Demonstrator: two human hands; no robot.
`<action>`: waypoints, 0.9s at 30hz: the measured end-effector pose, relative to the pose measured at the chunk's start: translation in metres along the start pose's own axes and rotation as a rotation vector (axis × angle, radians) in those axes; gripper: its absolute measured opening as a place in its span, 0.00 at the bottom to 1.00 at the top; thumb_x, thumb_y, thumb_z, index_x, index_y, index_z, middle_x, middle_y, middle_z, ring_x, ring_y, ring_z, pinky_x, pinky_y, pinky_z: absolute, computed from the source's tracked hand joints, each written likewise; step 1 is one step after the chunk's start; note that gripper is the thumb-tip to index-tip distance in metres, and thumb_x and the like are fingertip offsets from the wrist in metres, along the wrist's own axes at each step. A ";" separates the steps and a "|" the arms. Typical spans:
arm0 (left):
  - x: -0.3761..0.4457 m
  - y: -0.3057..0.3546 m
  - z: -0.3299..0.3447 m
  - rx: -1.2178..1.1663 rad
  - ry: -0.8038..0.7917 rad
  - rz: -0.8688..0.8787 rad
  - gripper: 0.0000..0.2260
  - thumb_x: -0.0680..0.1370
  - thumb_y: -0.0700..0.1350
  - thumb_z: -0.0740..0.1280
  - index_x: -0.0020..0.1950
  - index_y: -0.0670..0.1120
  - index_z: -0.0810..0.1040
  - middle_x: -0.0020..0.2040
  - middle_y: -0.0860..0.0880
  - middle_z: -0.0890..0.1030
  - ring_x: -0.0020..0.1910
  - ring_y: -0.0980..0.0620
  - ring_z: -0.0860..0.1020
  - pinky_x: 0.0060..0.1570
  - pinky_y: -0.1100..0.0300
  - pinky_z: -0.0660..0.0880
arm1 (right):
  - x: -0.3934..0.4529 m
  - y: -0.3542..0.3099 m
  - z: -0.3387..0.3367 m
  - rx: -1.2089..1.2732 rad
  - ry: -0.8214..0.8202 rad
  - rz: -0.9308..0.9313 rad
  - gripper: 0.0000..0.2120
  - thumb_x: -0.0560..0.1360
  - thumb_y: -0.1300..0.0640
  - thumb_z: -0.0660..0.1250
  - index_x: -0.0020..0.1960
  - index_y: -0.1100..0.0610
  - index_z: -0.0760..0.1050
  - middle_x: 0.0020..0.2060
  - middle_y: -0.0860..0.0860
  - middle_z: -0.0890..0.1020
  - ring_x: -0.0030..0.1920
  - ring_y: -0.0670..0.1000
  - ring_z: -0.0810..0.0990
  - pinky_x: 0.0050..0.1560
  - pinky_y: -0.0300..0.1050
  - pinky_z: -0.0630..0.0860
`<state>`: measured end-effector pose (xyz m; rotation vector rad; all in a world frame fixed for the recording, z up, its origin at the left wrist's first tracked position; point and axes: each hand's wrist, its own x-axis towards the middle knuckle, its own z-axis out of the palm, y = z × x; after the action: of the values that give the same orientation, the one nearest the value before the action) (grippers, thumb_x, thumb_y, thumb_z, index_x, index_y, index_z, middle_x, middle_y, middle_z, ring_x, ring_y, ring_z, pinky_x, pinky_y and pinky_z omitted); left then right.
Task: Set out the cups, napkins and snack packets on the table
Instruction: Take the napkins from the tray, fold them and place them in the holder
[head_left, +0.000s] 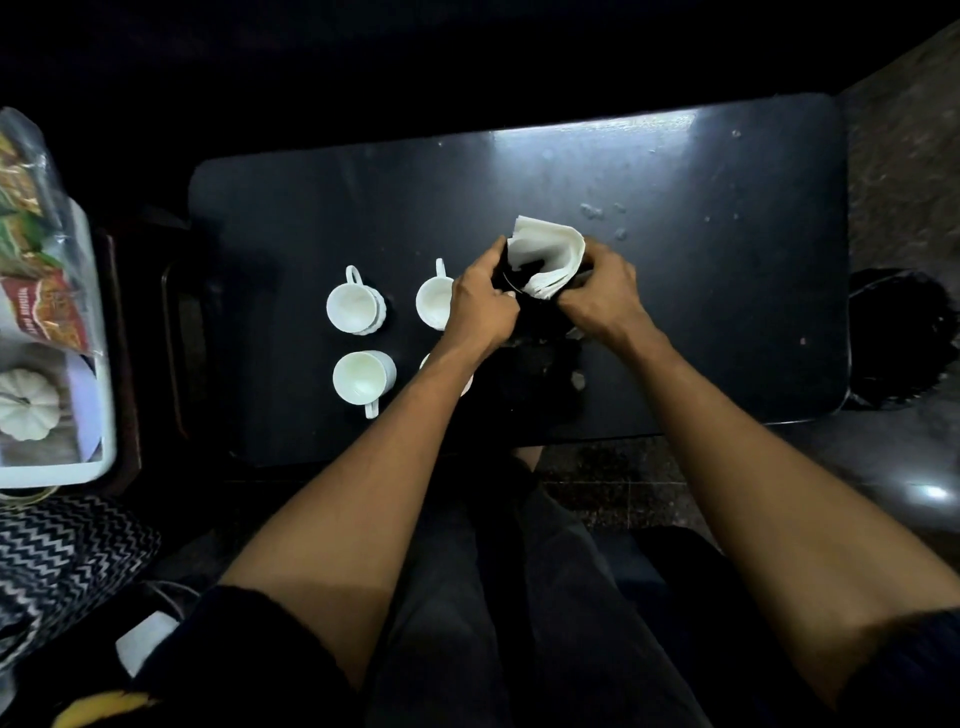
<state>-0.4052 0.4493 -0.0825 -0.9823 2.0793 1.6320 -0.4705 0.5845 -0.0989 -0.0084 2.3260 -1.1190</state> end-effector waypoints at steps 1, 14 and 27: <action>0.001 0.000 -0.001 -0.001 -0.003 0.010 0.32 0.72 0.27 0.59 0.75 0.46 0.72 0.63 0.47 0.83 0.63 0.49 0.81 0.68 0.51 0.75 | 0.001 0.000 0.000 0.004 0.002 -0.002 0.20 0.64 0.54 0.77 0.56 0.50 0.83 0.37 0.39 0.82 0.35 0.22 0.74 0.36 0.18 0.67; 0.003 -0.006 -0.002 -0.039 0.004 0.001 0.34 0.71 0.29 0.59 0.78 0.45 0.68 0.70 0.47 0.79 0.69 0.51 0.77 0.72 0.51 0.72 | -0.005 0.001 0.006 -0.128 -0.008 0.122 0.25 0.65 0.55 0.72 0.62 0.54 0.77 0.55 0.53 0.85 0.59 0.53 0.82 0.58 0.48 0.79; -0.050 -0.040 -0.032 -0.206 0.261 -0.003 0.21 0.75 0.26 0.61 0.64 0.40 0.80 0.56 0.44 0.85 0.53 0.51 0.83 0.59 0.63 0.80 | -0.083 -0.048 0.074 -0.030 -0.020 0.154 0.12 0.67 0.61 0.69 0.50 0.57 0.82 0.46 0.53 0.86 0.48 0.52 0.84 0.50 0.39 0.75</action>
<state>-0.3370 0.4303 -0.0703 -1.3295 2.0965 1.8293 -0.3758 0.5193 -0.0616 0.1454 2.2832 -1.0030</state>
